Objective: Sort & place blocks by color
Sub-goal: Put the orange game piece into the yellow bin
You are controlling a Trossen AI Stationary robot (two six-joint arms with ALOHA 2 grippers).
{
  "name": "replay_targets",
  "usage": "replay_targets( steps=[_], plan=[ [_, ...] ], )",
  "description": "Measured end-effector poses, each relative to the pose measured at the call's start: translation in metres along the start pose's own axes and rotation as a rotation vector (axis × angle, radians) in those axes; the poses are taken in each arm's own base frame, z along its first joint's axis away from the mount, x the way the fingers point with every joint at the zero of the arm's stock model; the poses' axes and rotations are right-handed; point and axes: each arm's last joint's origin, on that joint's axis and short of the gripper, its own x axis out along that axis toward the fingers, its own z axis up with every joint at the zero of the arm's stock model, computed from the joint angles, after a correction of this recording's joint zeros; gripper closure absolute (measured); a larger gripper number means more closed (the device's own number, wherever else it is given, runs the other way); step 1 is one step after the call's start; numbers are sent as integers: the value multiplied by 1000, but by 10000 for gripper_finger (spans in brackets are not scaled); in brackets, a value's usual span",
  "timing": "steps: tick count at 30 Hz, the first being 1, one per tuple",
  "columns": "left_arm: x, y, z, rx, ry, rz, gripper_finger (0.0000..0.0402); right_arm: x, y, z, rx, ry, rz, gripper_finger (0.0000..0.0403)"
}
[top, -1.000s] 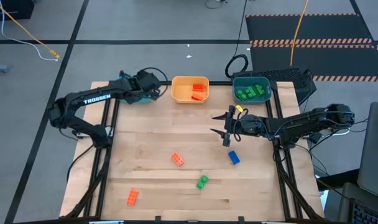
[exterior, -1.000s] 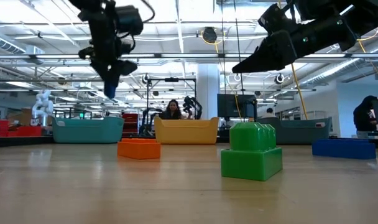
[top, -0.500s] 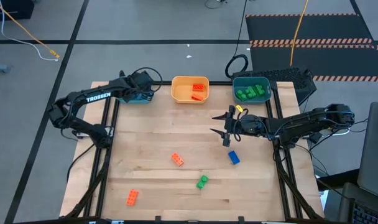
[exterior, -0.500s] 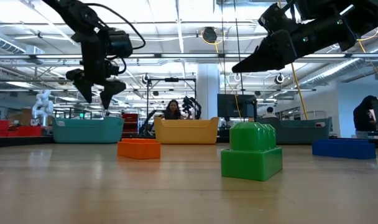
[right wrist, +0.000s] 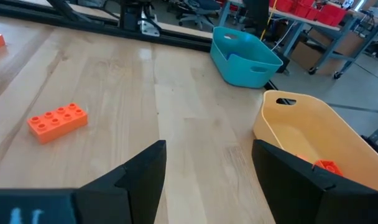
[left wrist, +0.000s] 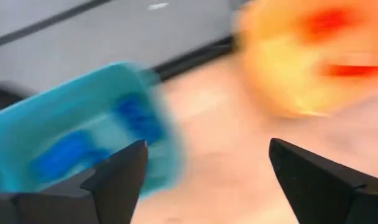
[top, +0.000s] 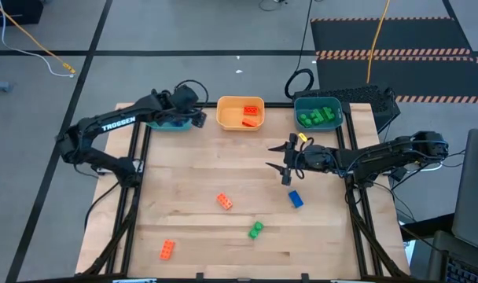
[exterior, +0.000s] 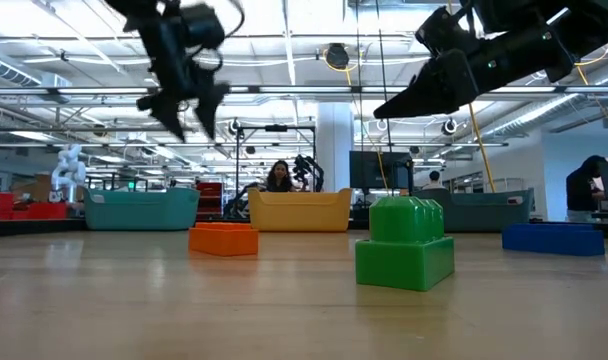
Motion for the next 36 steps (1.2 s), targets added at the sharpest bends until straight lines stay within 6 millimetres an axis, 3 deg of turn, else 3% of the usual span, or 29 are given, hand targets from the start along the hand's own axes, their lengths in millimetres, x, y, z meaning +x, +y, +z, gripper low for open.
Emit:
replay_targets(
  steps=[6,15,22,28,36],
  plan=[
    [-32,-51,-13,185,31,-425,119,0,-2,-2,-14,28,-78,172],
    [-73,-132,-72,529,-20,-732,164,0,-3,-3,-6,39,-106,172],
    [-93,-168,-124,792,-111,-729,180,-3,-4,0,9,22,-102,172],
    [-93,-193,-163,1100,-214,-705,195,-7,-3,5,80,-13,-97,172],
    [-83,-204,-189,1188,-154,-687,222,-23,5,19,85,-105,-20,172]
  ],
)
